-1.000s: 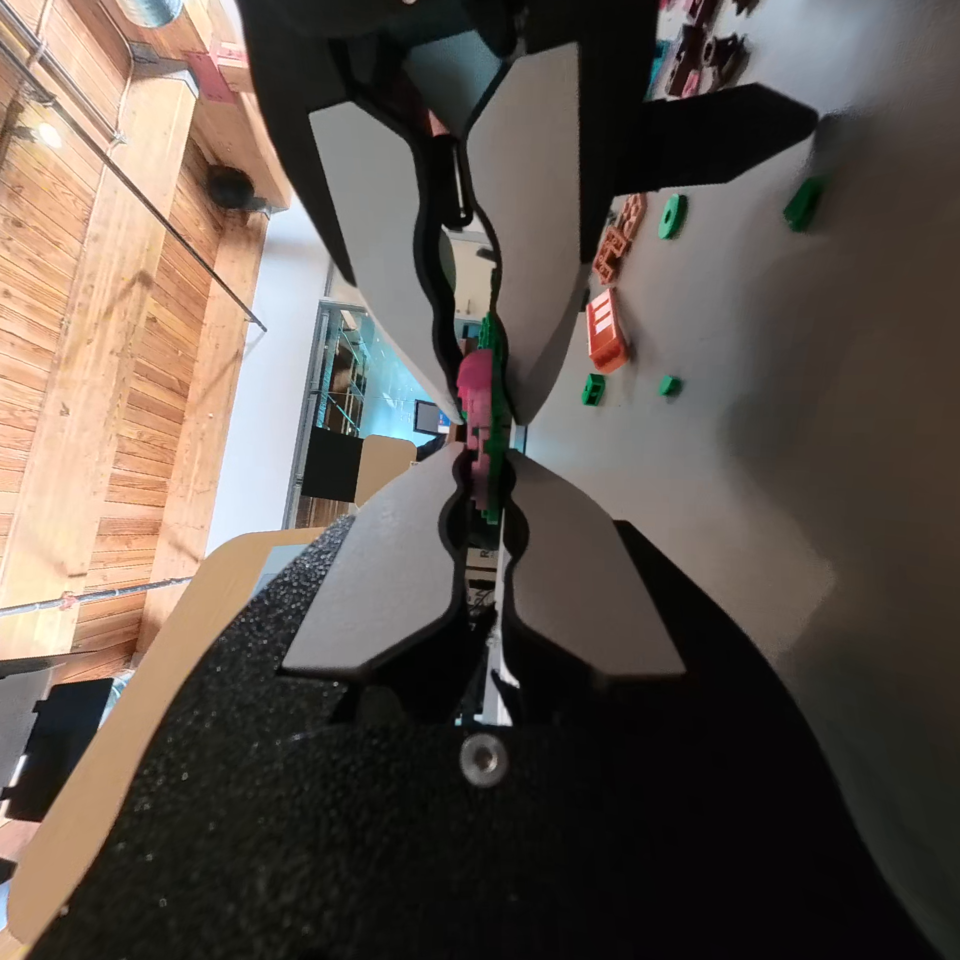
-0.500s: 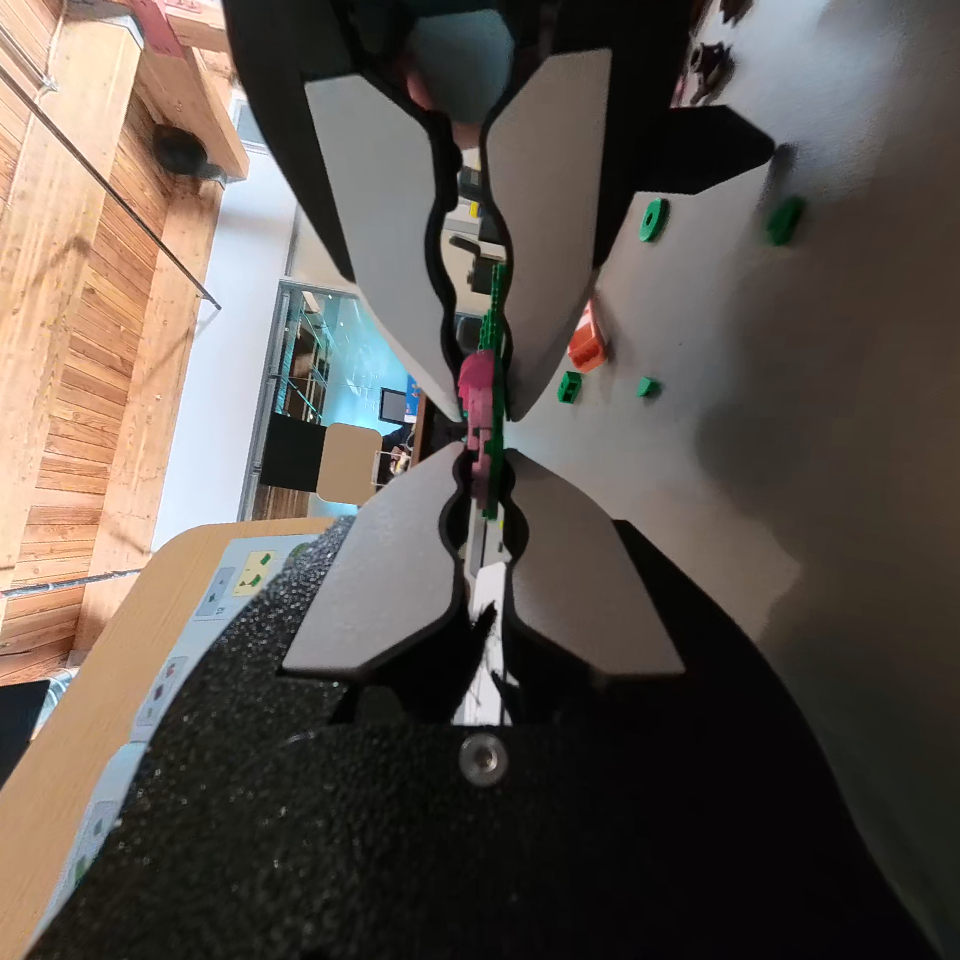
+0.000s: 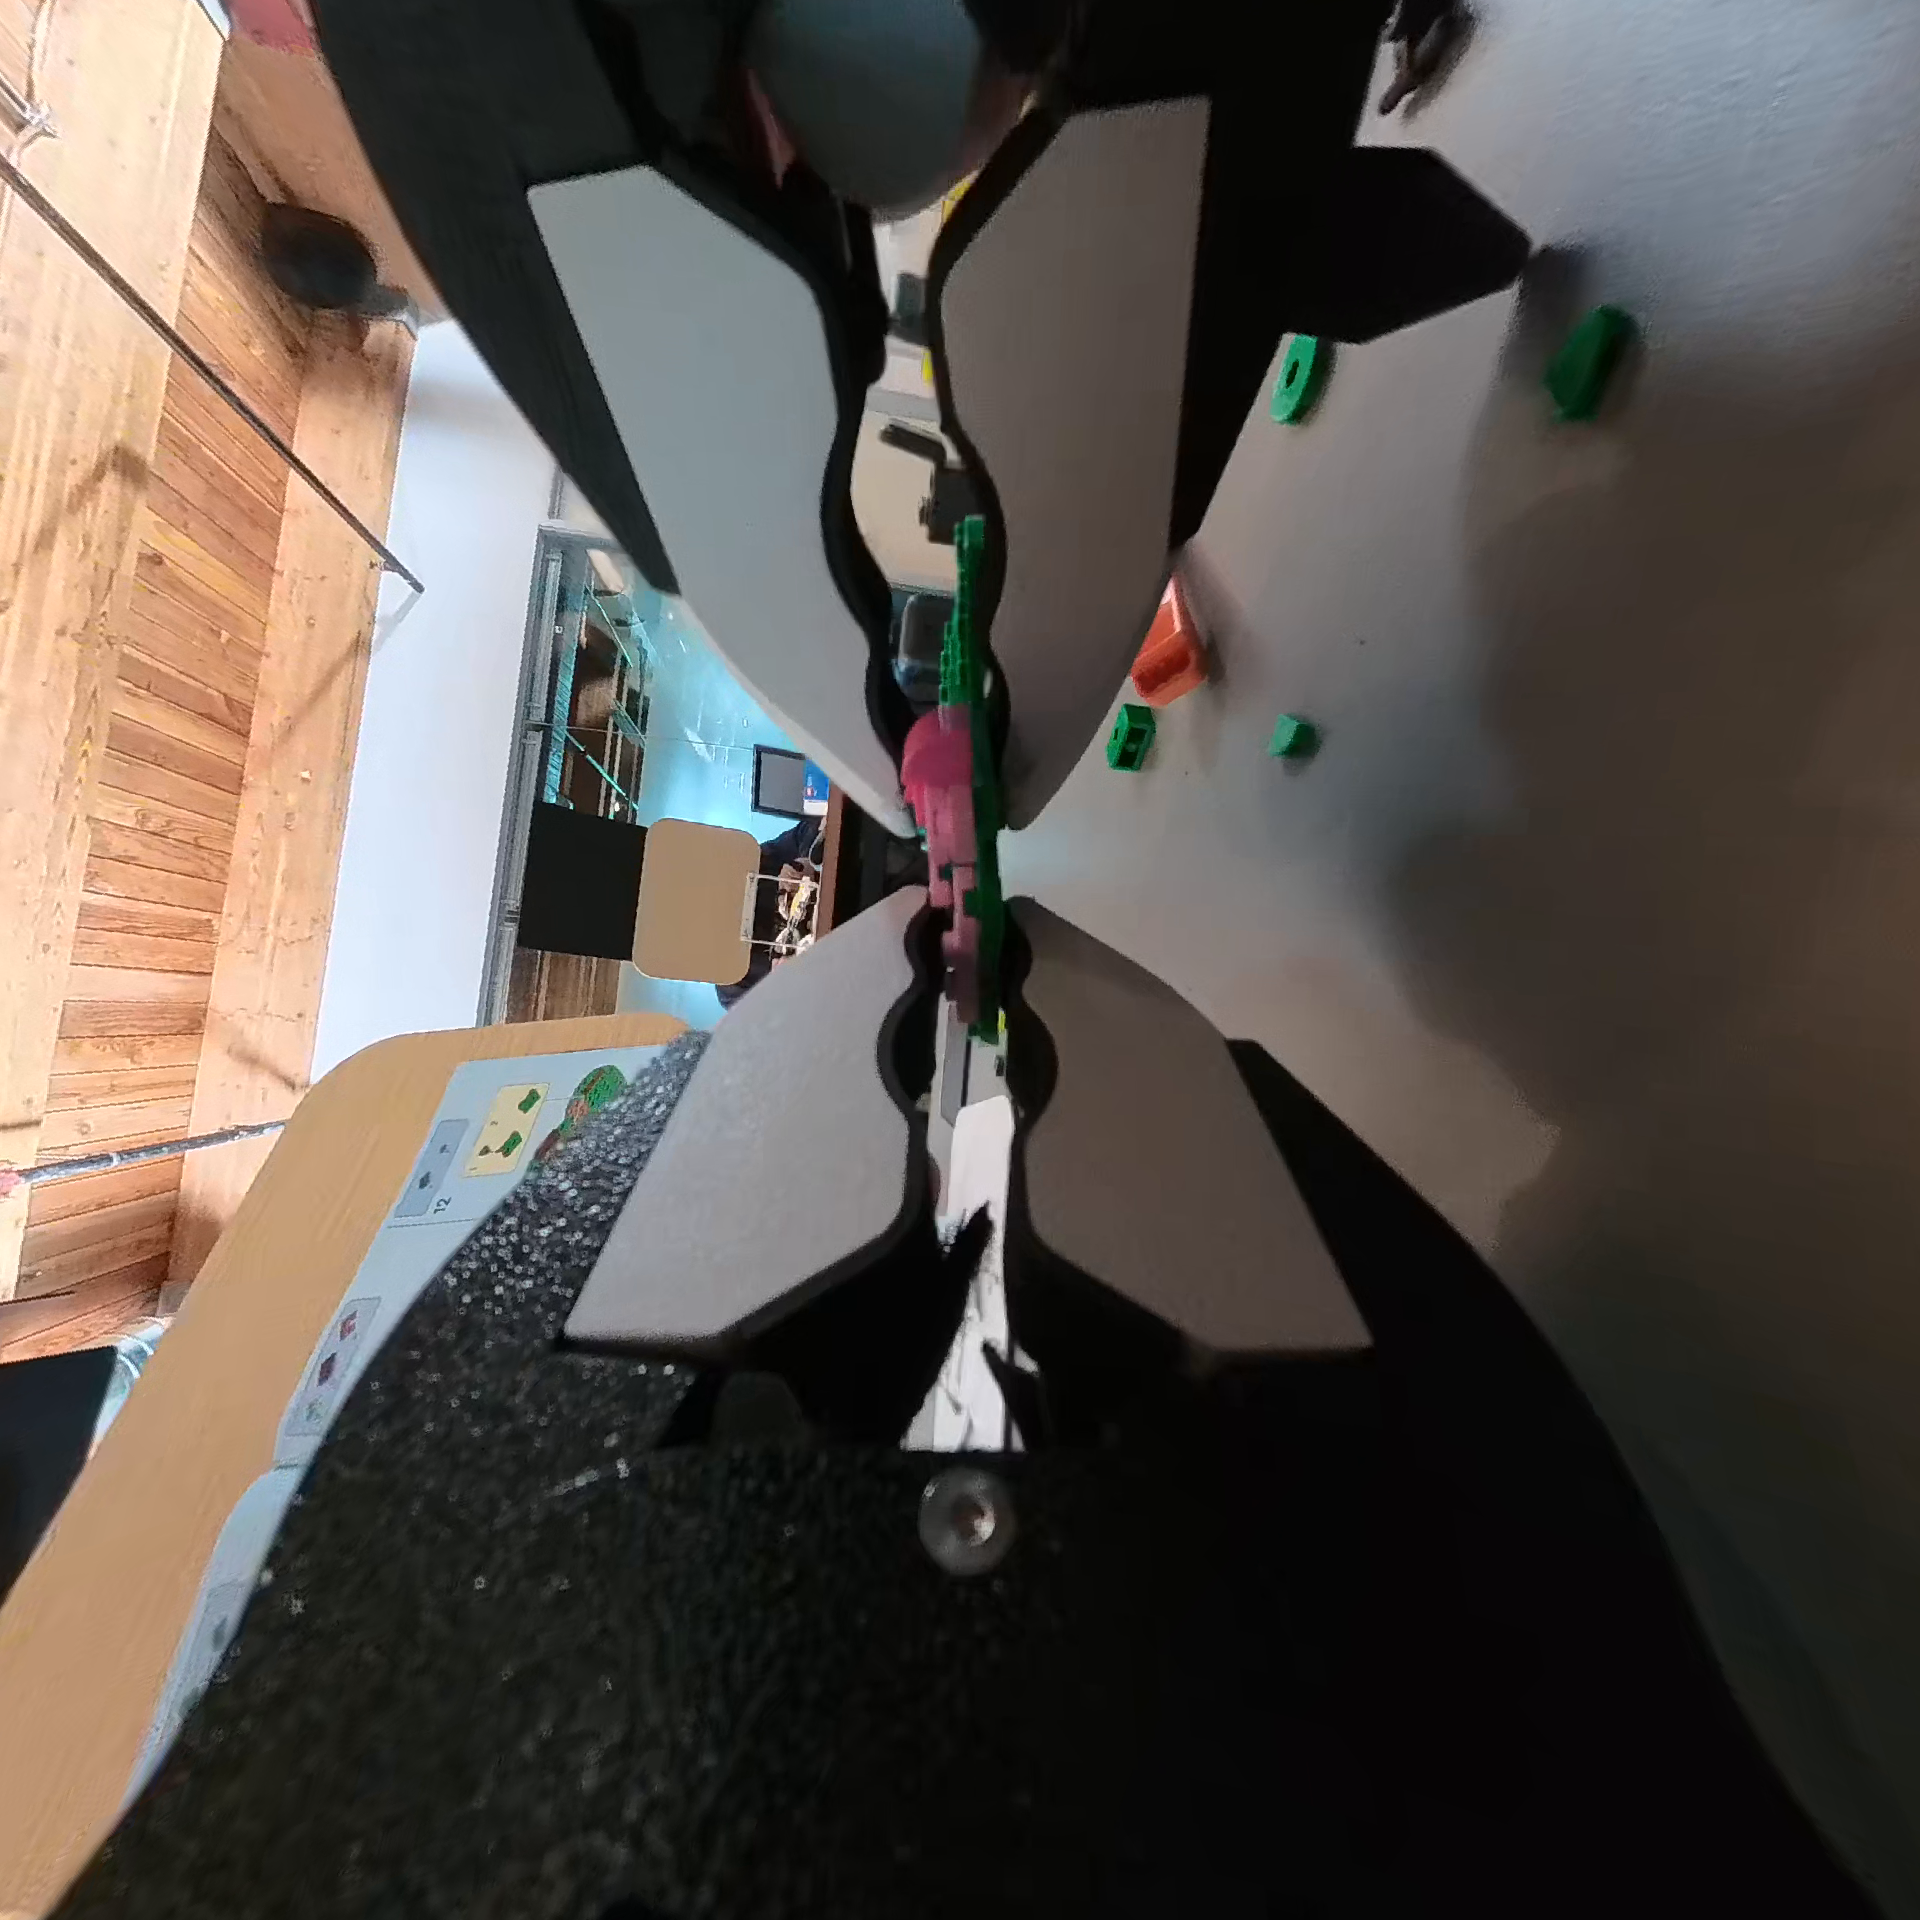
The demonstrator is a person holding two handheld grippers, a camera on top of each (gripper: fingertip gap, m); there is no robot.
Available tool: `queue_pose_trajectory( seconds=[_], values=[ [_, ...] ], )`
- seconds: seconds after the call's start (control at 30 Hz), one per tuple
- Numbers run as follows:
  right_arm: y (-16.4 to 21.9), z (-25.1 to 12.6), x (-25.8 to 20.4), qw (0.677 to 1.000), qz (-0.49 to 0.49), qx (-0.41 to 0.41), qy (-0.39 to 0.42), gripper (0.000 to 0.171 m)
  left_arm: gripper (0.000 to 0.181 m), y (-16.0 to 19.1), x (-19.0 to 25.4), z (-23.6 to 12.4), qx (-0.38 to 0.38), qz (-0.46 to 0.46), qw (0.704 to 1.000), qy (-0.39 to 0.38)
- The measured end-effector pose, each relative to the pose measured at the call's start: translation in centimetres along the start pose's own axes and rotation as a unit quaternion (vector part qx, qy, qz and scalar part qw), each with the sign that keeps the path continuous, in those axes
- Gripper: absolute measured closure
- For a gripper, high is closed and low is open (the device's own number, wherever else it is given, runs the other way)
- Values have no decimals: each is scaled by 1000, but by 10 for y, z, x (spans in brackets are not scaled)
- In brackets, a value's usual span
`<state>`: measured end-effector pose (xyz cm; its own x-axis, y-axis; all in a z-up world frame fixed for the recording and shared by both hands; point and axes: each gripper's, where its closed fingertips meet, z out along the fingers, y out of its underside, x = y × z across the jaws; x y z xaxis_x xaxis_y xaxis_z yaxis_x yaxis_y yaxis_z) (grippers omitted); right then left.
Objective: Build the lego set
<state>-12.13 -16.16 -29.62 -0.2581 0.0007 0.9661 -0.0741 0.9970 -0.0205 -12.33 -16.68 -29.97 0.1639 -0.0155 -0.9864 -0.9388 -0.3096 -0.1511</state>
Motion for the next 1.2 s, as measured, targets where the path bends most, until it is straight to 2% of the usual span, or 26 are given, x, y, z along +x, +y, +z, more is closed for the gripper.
queue_pose_trajectory(
  seconds=[0.27, 0.5, 0.63, 0.77, 0.93, 1.1, 1.2],
  values=[
    [-3, -2, 5, 1000, 19, 17, 13, 158, 174, -2, -6, -2, 12, -6, 1000, -16],
    [-2, -7, 11, 998, 42, 36, 19, 143, 174, -7, -6, -4, 31, -13, 999, -15],
    [2, -6, 9, 999, 16, 25, 16, 138, 174, -11, -1, -5, 49, -27, 998, 2],
    [3, -9, 4, 999, -1, 34, -3, 137, 173, -13, 1, -6, 57, -39, 997, 15],
    [5, -15, -4, 998, 13, 46, -51, 123, 173, -14, 2, -6, 62, -43, 997, 20],
    [-1, -10, -9, 998, -7, 35, -45, 124, 173, -19, 1, -8, 73, -69, 995, 27],
    [-5, -9, -6, 999, -14, 37, -28, 137, 173, -20, 1, -8, 76, -84, 993, 32]
  ],
)
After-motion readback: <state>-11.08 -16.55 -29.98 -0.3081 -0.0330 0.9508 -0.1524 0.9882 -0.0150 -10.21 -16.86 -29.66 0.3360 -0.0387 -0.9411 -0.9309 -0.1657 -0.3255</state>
